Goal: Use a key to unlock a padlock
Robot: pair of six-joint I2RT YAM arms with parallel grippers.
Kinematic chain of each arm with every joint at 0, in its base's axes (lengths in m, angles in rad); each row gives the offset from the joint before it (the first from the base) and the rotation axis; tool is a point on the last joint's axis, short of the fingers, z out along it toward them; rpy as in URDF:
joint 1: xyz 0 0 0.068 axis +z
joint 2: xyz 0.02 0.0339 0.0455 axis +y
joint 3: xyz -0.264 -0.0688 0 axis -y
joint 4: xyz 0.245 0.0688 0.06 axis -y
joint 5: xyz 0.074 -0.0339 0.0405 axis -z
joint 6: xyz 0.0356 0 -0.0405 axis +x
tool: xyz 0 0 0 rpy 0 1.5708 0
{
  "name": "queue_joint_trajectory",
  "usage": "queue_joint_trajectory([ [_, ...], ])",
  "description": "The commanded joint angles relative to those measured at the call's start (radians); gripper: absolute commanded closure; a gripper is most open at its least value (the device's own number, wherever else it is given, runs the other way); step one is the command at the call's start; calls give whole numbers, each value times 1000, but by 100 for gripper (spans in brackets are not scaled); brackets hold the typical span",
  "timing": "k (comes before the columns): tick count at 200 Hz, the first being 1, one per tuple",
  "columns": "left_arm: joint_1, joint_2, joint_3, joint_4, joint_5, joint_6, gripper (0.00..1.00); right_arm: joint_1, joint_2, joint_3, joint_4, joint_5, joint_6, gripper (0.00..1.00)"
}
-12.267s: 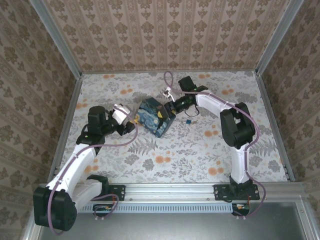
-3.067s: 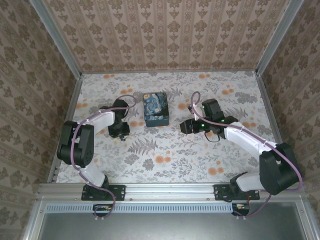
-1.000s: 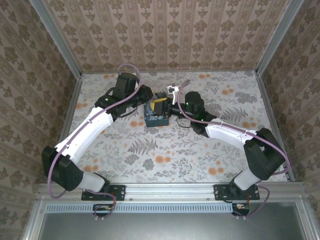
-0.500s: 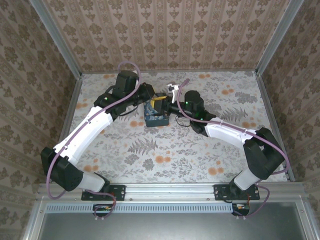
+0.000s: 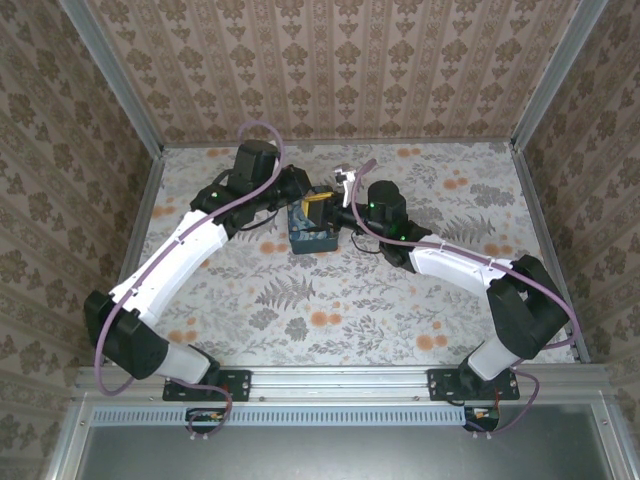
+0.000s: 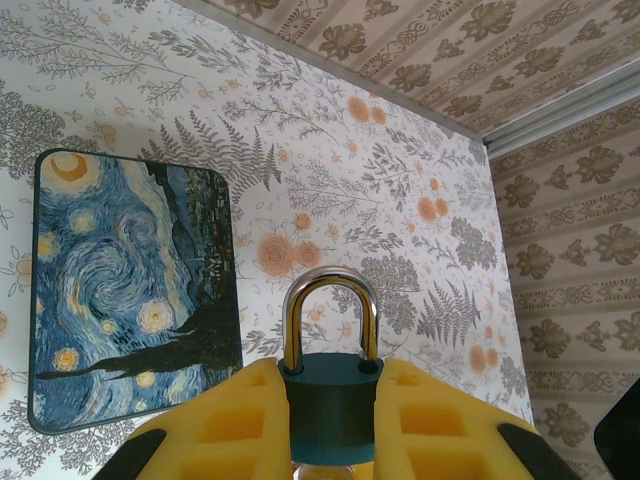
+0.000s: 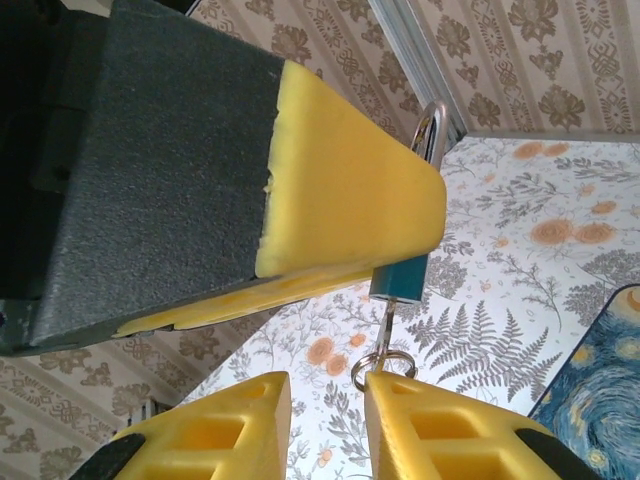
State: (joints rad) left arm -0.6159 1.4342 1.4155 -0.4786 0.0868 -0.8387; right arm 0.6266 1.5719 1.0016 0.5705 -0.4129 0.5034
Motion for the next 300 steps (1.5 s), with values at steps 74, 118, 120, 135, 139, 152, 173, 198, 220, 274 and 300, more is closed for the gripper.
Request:
queue_joint_trajectory([
  [74, -21, 25, 33, -37, 52, -20, 87, -15, -41, 32, 92, 60, 39, 90],
  [118, -13, 21, 32, -8, 41, -23, 88, -15, -53, -11, 119, 59, 61, 100],
  [120, -12, 20, 31, -5, 39, -23, 88, -15, -55, -15, 116, 60, 61, 100],
  [135, -2, 16, 27, 14, 37, -29, 88, -15, -68, -41, 103, 59, 55, 100],
  [139, 0, 15, 26, 20, 37, -31, 89, -15, -72, -47, 97, 57, 55, 100],
  [152, 7, 9, 23, 33, 35, -35, 90, -16, -81, -67, 80, 57, 53, 100],
  [173, 15, 5, 28, 39, 34, -35, 90, -18, -92, -88, 59, 53, 53, 100],
  [198, 22, -4, 28, 31, 34, -31, 90, -27, -98, -99, 28, 42, 51, 100],
  [220, 28, -11, 11, 50, 49, -45, 90, -30, -90, -97, 23, 37, 50, 100],
  [274, 27, -10, 2, 30, 63, -44, 90, -62, -98, -47, 53, 16, 52, 48],
  [300, 25, -2, 6, 29, 80, -48, 90, -65, -62, 0, 57, -5, 60, 57],
])
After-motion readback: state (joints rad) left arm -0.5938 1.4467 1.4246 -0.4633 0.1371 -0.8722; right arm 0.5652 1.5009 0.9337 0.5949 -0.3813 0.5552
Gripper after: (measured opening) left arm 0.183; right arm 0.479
